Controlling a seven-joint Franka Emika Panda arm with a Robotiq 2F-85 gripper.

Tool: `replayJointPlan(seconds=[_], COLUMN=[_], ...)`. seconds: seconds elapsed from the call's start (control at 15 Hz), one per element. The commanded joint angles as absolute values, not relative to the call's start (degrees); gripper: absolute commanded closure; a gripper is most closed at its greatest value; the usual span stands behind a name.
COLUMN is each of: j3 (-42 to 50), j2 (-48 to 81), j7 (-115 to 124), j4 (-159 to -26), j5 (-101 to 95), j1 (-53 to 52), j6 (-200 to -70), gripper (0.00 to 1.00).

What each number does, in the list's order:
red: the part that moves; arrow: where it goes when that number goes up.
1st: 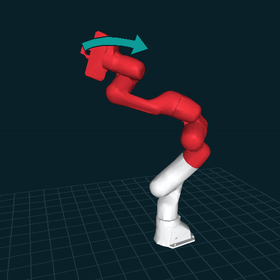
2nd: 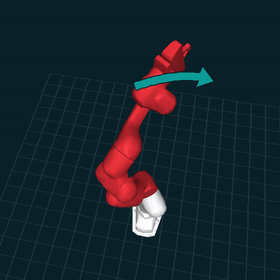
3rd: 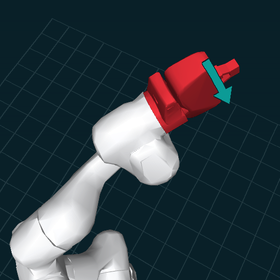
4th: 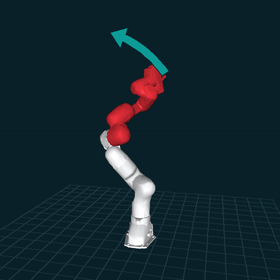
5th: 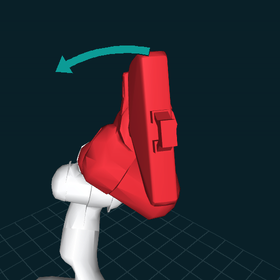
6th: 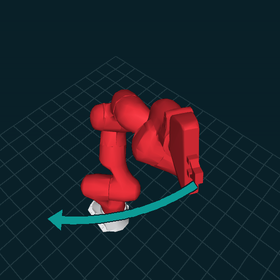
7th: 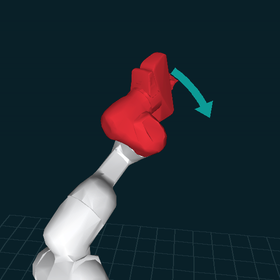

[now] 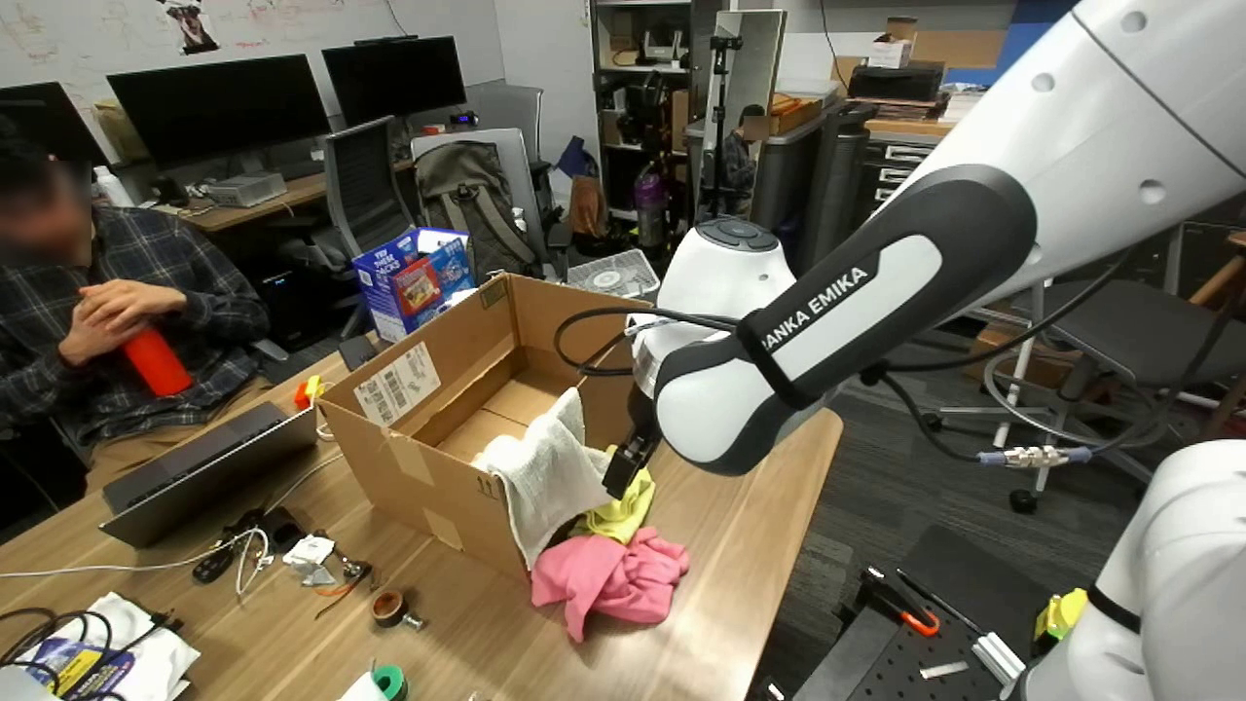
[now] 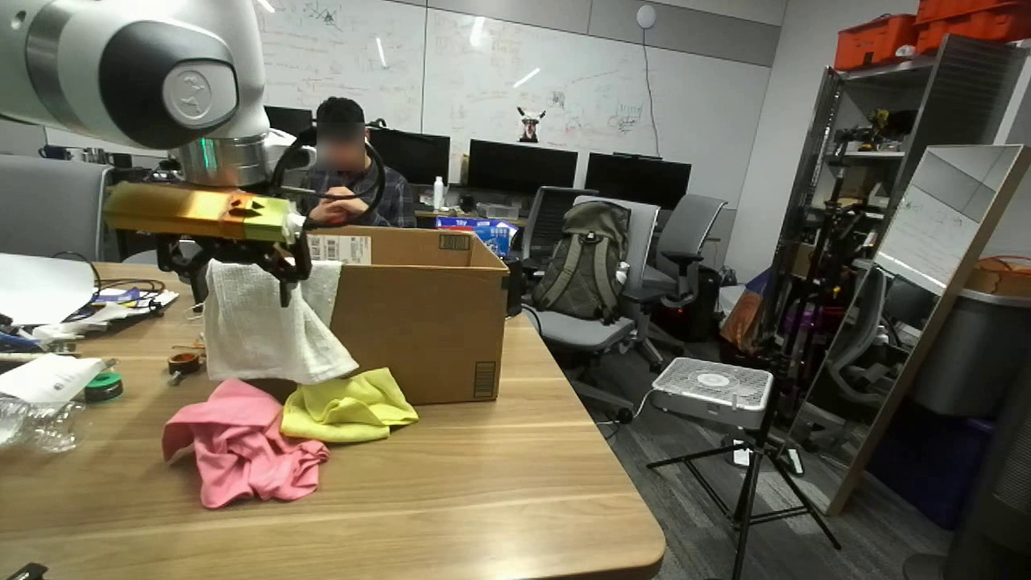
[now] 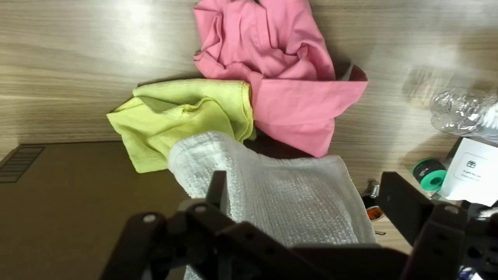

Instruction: Pick up the clothes from the table and put them in the box

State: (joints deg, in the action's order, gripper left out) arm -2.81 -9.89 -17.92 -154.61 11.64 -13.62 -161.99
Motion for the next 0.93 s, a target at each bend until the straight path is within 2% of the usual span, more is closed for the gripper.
replayJointPlan(seconds=[0.0, 0.87], j3=[-1.4, -4.0], j2=[-10.2, -6.0], j7=[-24.9, -35.4], j4=[-155.4, -155.9], j5=[14.9, 11.7], j1=[-15.8, -16.8], j6=[-163.2, -168.1], gripper=[0.0, 0.0])
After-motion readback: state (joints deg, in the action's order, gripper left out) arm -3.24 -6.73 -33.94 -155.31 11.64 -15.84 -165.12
